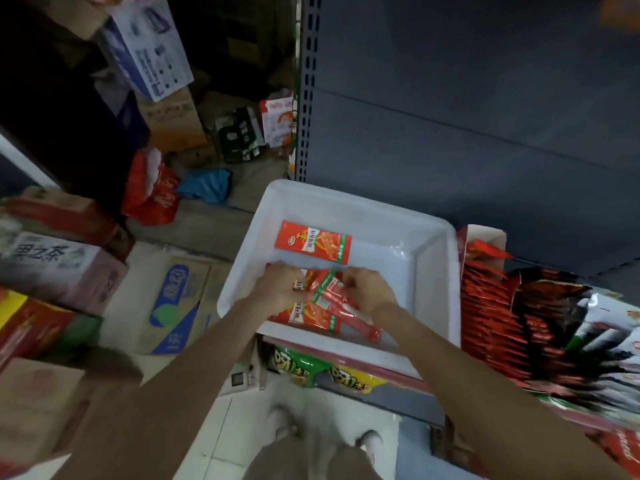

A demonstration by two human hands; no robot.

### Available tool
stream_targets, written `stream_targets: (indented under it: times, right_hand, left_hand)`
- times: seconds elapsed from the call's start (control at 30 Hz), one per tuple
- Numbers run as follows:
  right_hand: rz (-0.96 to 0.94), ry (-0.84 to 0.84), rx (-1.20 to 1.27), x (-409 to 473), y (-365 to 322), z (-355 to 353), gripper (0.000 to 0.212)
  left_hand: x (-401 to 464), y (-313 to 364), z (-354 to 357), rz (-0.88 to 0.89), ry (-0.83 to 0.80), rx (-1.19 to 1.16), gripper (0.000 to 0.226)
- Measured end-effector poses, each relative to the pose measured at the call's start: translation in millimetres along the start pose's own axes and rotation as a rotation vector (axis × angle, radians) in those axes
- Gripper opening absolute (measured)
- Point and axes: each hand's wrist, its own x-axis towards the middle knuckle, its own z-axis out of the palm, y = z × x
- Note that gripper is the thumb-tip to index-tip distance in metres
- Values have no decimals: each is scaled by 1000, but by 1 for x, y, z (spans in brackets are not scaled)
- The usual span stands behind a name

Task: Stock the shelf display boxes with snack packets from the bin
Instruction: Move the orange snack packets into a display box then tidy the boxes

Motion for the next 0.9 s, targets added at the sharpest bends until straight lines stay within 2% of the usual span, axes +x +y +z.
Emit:
stream_targets:
  times: [0.07, 0.13, 0.23, 0.33, 0.4, 0.57, 0.63, 0.73, 0.8, 0.9]
  right_hand:
    - [-48, 41, 118, 0, 1, -9, 24]
    - [-78, 91, 218, -4, -1, -22, 17]
    - [-126, 165, 267, -13, -3, -45, 3]
    - [-88, 160, 240, -24, 0, -68, 35]
    - [-81, 157, 256, -31, 9, -82, 54]
    - [-169, 119, 477, -57, 44, -120, 73]
    - [-191, 179, 587, -66, 53, -134, 64]
    - [-195, 507, 547, -75, 72, -152, 23]
    - [-123, 681, 518, -79, 88, -162, 22]
    - [-25, 806, 656, -87, 109, -175, 15]
  left_hand:
    - [-1, 11, -4, 42, 7, -139, 25]
    - [0, 24, -11, 60, 52, -330, 14]
    - [7, 42, -20, 57, 141, -474, 5]
    - [18, 62, -25, -7, 244, -579, 6]
    - [24, 78, -27, -92, 290, -728, 4]
    - [45, 119, -24, -267, 293, -1029, 24]
    - [49, 138, -19, -303, 226, -1101, 21]
    - [52, 168, -7, -289, 120, -1060, 16]
    - [54, 190, 2, -244, 68, -981, 26]
    - [59, 219, 15, -172, 29, -890, 35]
